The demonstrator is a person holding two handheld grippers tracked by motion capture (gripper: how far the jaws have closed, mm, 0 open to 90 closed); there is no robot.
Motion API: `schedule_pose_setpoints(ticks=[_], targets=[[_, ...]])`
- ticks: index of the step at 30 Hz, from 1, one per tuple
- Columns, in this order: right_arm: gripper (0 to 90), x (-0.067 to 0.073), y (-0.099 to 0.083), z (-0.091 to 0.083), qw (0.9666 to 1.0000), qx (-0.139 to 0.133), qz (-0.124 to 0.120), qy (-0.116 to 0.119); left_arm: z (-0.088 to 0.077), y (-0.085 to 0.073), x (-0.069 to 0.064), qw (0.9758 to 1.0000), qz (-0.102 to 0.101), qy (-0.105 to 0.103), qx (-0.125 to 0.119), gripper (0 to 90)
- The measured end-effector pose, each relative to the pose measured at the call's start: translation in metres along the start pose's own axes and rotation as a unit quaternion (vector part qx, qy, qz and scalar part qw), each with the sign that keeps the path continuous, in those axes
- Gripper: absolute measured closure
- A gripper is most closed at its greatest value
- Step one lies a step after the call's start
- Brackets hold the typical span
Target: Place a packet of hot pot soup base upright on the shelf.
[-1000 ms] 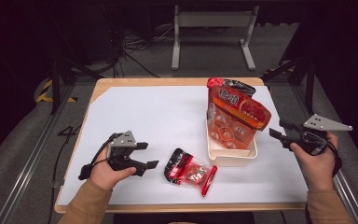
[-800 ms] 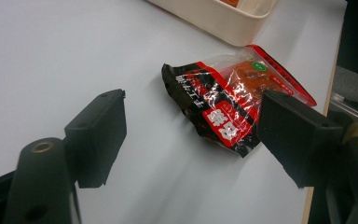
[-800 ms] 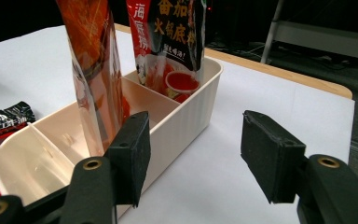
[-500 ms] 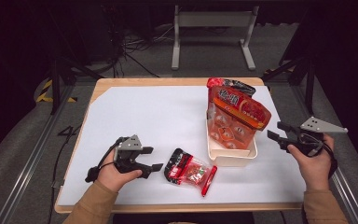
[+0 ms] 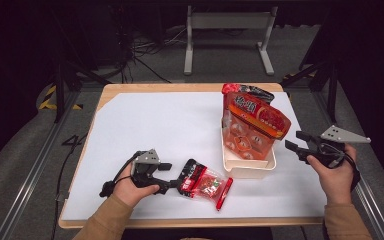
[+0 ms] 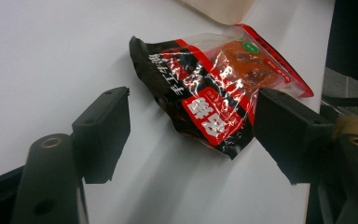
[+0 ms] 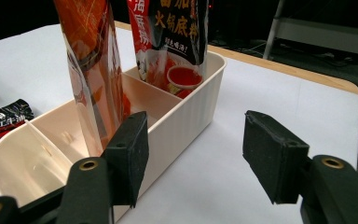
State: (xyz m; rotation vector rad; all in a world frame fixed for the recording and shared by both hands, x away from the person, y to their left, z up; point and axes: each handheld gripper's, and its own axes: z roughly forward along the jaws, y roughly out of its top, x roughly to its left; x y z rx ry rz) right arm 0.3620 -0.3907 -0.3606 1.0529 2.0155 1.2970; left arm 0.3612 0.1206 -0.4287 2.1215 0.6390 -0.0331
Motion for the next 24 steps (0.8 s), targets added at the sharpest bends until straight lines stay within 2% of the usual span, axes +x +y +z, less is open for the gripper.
schedule_pose_setpoints(ticks=[7,9,16,20,24], targets=[[40.6,0.001,-0.001,0.002,1.0000,-0.001,0.001,0.003,0.012,-0.004,0.001,0.9994,-0.006,-0.013,0.031,28.8],[40.2,0.001,-0.001,0.002,1.0000,-0.001,0.003,0.004,0.016,-0.005,0.000,0.9989,-0.014,-0.025,0.037,30.2],[39.9,0.001,0.000,0.002,1.0000,-0.003,0.003,0.002,0.023,-0.007,-0.002,0.9969,-0.011,-0.036,0.069,30.9],[39.5,0.001,-0.001,0.002,1.0000,-0.004,0.005,0.004,0.025,-0.007,-0.003,0.9963,-0.012,-0.048,0.071,33.1],[39.2,0.002,-0.001,0.004,1.0000,-0.003,0.003,0.005,0.026,-0.006,-0.004,0.9960,-0.010,-0.052,0.072,33.7]])
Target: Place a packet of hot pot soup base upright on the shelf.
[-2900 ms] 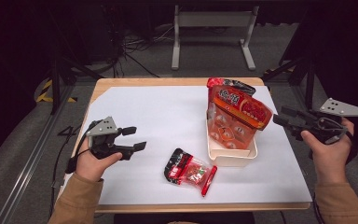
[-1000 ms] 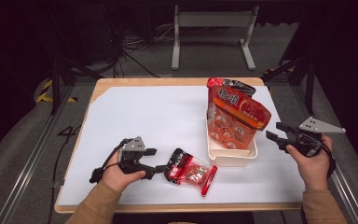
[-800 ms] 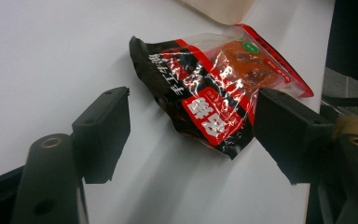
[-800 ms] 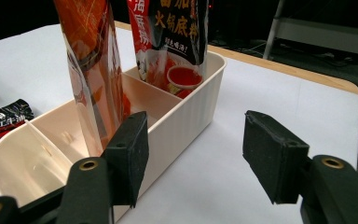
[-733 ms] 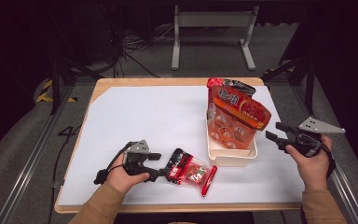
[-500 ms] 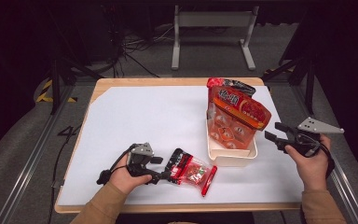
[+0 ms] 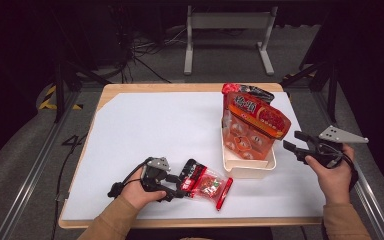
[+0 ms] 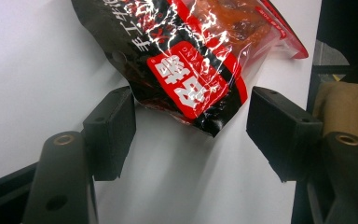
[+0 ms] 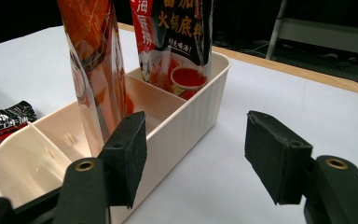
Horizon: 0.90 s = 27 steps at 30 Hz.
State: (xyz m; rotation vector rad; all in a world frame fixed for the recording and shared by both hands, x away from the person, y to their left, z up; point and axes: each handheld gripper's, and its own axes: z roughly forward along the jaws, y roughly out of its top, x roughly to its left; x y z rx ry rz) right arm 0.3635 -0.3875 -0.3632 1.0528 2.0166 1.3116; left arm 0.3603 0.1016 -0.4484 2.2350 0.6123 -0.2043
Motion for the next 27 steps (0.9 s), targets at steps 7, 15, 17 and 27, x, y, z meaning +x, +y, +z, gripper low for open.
schedule_pose_setpoints(ticks=[7,15,17,27], targets=[[38.7,0.000,0.000,0.001,1.0000,0.000,0.002,-0.001,0.007,0.003,0.000,0.9998,-0.002,-0.016,-0.011,39.1],[38.3,0.000,-0.001,0.001,1.0000,-0.001,0.004,0.002,0.011,0.004,-0.004,0.9997,-0.009,-0.019,-0.010,52.2],[38.2,0.000,-0.001,0.001,1.0000,-0.001,0.004,0.001,0.011,0.004,-0.004,0.9997,-0.012,-0.019,-0.008,55.2],[38.1,0.001,-0.001,0.001,1.0000,-0.003,0.003,0.002,0.003,0.004,-0.004,0.9993,-0.036,-0.001,-0.004,84.4]])
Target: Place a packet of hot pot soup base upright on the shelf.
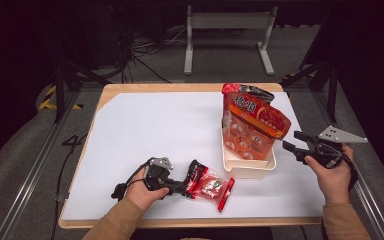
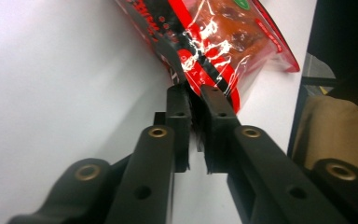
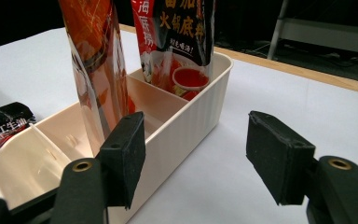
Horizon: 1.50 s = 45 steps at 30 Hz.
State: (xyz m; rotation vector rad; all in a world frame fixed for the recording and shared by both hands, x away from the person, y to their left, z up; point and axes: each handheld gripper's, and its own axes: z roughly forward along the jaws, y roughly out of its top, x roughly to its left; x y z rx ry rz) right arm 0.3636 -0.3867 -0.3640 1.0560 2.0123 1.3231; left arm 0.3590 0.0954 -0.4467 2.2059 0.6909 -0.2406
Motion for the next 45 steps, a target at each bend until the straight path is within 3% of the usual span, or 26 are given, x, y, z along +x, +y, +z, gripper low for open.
schedule_pose_setpoints(ticks=[7,12,20,24,35,45], targets=[[42.5,0.000,0.002,-0.004,1.0000,0.000,-0.001,0.002,-0.013,0.006,-0.003,0.9992,0.003,0.000,-0.040,89.6],[46.9,0.000,0.004,-0.010,1.0000,0.003,-0.005,0.004,-0.025,0.013,-0.012,0.9974,0.032,0.003,-0.064,89.8],[47.5,0.000,0.005,-0.010,1.0000,0.003,-0.001,0.006,-0.051,0.027,-0.031,0.9908,0.087,0.028,-0.100,90.0],[47.5,0.000,0.005,-0.010,1.0000,0.002,0.000,0.006,-0.064,0.033,-0.036,0.9869,0.111,0.043,-0.109,90.0],[47.5,-0.002,0.004,-0.010,1.0000,0.002,0.005,0.007,-0.089,0.042,-0.038,0.9802,0.134,0.071,-0.127,90.0],[47.4,-0.004,0.004,-0.011,1.0000,-0.001,0.008,0.005,-0.111,0.062,-0.042,0.9765,0.157,0.092,-0.116,90.0]])
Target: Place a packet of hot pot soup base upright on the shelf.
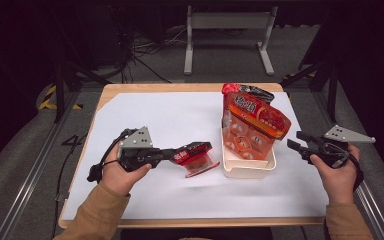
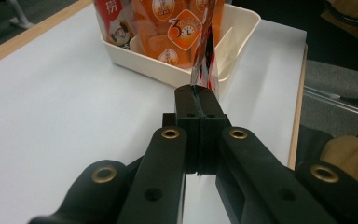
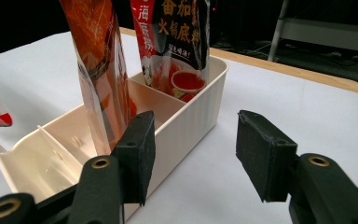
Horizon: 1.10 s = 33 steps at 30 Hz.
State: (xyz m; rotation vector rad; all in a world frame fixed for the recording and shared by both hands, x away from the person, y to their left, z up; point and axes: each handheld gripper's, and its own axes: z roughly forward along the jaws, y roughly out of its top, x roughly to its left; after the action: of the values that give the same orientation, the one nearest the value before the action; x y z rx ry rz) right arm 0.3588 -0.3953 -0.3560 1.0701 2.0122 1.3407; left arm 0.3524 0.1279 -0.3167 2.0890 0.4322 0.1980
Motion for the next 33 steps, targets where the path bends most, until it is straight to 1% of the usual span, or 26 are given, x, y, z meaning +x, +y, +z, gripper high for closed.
schedule_pose_setpoints(ticks=[3,9,15,19,24,26,33], targets=[[47.4,-0.001,-0.001,0.000,1.0000,-0.001,0.001,-0.001,-0.002,0.007,-0.001,0.9999,0.009,-0.002,0.005,90.0],[47.4,-0.001,-0.002,0.001,1.0000,0.002,0.002,-0.001,-0.005,0.018,0.001,0.9993,0.027,-0.002,0.026,90.0],[47.4,-0.001,-0.003,0.001,1.0000,0.004,0.003,0.000,-0.006,0.026,0.005,0.9987,0.035,-0.014,0.034,90.0],[47.4,-0.001,-0.003,0.002,1.0000,0.006,0.002,0.001,-0.008,0.031,0.007,0.9983,0.040,-0.015,0.040,90.0],[47.5,-0.002,-0.004,0.003,1.0000,0.008,0.001,0.000,-0.008,0.039,0.010,0.9977,0.048,-0.018,0.043,90.0],[47.4,-0.001,-0.005,0.003,1.0000,0.008,0.004,0.001,-0.008,0.040,0.010,0.9977,0.049,-0.019,0.044,90.0],[47.5,-0.001,-0.007,-0.001,0.9999,0.009,0.006,-0.003,-0.001,0.050,0.013,0.9969,0.058,-0.034,0.042,90.0]])
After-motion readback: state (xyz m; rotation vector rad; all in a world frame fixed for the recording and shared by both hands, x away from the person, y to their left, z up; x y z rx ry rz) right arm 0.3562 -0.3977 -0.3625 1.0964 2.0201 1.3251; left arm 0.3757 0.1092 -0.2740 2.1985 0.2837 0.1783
